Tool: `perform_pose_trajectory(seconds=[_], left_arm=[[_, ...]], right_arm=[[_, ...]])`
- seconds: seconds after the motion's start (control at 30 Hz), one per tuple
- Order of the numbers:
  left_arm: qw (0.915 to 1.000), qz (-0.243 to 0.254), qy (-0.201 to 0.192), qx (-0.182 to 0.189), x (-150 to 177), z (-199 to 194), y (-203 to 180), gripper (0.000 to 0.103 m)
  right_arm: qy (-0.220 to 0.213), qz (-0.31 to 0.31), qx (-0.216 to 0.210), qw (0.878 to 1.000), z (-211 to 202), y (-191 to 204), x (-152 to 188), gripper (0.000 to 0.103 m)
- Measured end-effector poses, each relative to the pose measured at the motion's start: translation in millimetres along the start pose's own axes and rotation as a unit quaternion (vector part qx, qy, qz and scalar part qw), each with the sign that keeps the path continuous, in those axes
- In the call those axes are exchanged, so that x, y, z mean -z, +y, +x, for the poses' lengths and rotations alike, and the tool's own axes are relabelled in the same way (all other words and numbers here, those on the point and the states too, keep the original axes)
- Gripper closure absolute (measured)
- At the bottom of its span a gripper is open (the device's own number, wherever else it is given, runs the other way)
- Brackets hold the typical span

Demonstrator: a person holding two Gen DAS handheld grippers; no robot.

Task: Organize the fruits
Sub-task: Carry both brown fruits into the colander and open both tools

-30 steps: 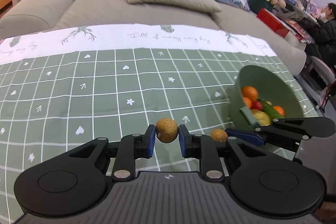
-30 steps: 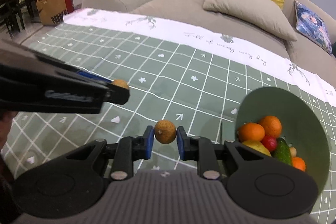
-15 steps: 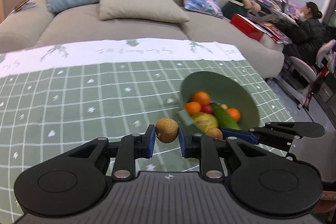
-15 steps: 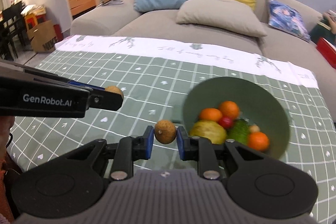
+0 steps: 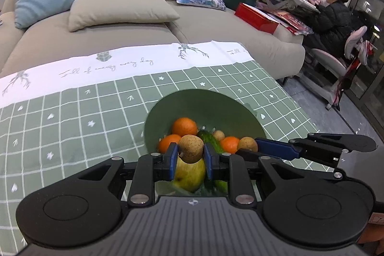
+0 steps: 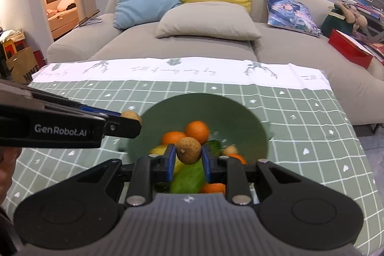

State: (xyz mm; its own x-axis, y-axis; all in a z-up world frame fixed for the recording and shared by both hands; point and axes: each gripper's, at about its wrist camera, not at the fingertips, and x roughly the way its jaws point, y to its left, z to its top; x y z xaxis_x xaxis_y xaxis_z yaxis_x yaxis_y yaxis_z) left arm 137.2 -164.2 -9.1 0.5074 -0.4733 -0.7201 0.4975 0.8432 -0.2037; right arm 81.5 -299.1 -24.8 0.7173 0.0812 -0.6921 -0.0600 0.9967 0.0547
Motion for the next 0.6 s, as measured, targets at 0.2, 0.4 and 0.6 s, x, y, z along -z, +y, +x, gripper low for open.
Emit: perform_pose_trajectory(seconds=[0.2,0.4,0.6], left_arm=[[0.9998,-0.003,0.011,-0.015,-15.0,28.2,-0.7,0.078],[0.9986,-0.009,0.038,-0.035,-20.4,57.9,6.2,0.078],[0.9968,0.000,0.062,-0.051,-24.1,82.6,12.7,0.078]], right_arm=[[0.007,-0.002,0.005,1.000,24.6,-25.2,-9.2,0.084],[0.022,-0.001,-0.003,1.000,59.0,-41.2,-19.6,0.084],[0.039,-0.002,-0.012,0.999,92.5,-48.0,-26.2,0.084]])
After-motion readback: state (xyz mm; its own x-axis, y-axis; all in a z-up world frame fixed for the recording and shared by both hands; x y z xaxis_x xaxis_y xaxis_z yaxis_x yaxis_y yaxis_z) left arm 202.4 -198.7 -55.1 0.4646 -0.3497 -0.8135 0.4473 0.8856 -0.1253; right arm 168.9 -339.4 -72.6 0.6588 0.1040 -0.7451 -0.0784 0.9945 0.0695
